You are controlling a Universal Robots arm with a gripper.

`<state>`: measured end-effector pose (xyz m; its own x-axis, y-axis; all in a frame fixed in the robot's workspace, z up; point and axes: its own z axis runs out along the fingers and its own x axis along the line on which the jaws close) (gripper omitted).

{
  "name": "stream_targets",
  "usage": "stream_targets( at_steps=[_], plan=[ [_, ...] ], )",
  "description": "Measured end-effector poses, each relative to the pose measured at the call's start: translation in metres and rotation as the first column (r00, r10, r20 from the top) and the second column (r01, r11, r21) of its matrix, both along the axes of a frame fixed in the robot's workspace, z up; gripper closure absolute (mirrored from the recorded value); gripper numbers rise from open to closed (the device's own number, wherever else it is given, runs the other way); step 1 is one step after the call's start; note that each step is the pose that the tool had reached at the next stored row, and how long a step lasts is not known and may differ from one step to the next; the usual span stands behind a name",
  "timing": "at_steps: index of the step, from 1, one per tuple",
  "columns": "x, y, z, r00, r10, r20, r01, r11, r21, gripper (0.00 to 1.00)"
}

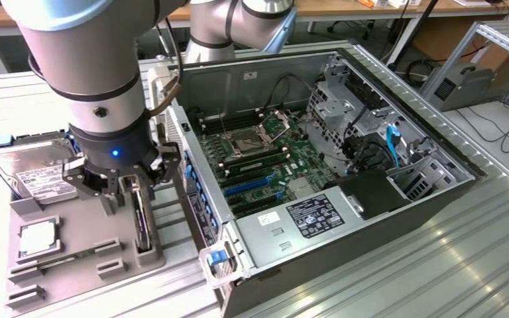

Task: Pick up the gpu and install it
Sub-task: 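Pick up the gpu and move the gpu toward the slot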

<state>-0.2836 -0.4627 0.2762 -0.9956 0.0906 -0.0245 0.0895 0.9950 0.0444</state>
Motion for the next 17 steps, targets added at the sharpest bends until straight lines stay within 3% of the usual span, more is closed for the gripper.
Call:
stream_targets(
  at_steps=[10,17],
  plan=[
    [0.0,0.0,-0.0225,1.0,-0.001,0.0001,0.001,1.0,0.0001,0.52],
    [0.0,0.0002,-0.0319,1.0,-0.002,0.0,0.002,1.0,0.0,0.52]
  ],
)
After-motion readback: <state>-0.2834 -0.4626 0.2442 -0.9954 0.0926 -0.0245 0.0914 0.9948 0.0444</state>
